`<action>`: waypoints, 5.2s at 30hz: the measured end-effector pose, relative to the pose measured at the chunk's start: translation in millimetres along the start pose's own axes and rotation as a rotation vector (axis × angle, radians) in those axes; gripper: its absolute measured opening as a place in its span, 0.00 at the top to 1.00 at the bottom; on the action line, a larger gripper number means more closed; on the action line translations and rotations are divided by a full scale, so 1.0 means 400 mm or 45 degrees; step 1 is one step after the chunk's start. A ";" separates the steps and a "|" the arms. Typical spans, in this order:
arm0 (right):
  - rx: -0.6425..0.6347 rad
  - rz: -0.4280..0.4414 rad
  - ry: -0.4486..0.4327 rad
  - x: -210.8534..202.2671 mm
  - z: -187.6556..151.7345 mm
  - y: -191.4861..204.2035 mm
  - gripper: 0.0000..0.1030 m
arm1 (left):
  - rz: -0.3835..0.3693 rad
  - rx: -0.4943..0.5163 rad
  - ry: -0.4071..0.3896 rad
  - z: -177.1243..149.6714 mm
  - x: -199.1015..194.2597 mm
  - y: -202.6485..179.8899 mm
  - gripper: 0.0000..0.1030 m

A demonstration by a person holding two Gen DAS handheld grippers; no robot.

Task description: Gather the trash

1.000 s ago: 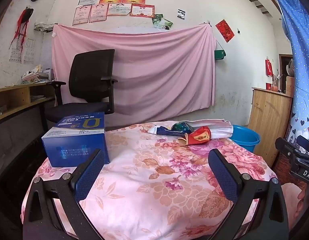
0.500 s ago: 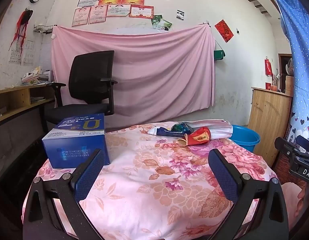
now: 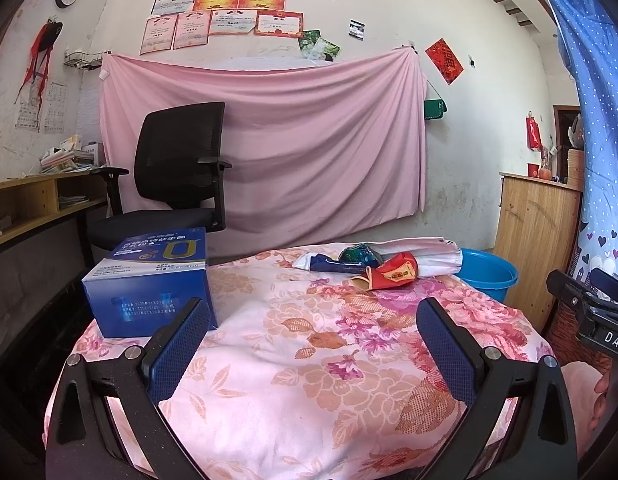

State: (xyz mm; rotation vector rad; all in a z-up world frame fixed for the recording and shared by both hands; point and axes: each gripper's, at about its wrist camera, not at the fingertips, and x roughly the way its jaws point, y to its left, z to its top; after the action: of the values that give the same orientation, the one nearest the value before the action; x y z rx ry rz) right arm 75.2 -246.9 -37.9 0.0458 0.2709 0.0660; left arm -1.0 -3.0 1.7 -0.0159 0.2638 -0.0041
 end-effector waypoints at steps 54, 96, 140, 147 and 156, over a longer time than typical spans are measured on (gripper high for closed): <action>0.025 0.015 0.011 0.006 -0.004 0.008 0.00 | 0.003 0.003 -0.003 -0.002 -0.002 0.002 0.02; -0.106 0.449 0.435 0.569 0.191 -0.007 0.00 | 0.024 -0.105 0.310 0.151 0.460 0.012 0.02; -0.133 0.719 0.359 0.486 0.128 -0.010 0.69 | -0.210 -0.060 0.396 0.109 0.439 -0.068 1.00; -0.125 0.577 0.035 0.431 0.177 -0.050 0.69 | -0.196 -0.006 0.136 0.203 0.430 -0.133 0.99; -0.113 0.317 -0.236 0.463 0.233 -0.175 0.69 | -0.356 0.080 -0.099 0.306 0.527 -0.282 0.99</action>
State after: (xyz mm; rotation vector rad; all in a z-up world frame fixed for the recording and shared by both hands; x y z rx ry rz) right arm 282.4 -306.9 -1.0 -0.0027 0.0757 0.3198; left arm 234.4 -115.2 66.8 0.0097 0.1821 -0.2893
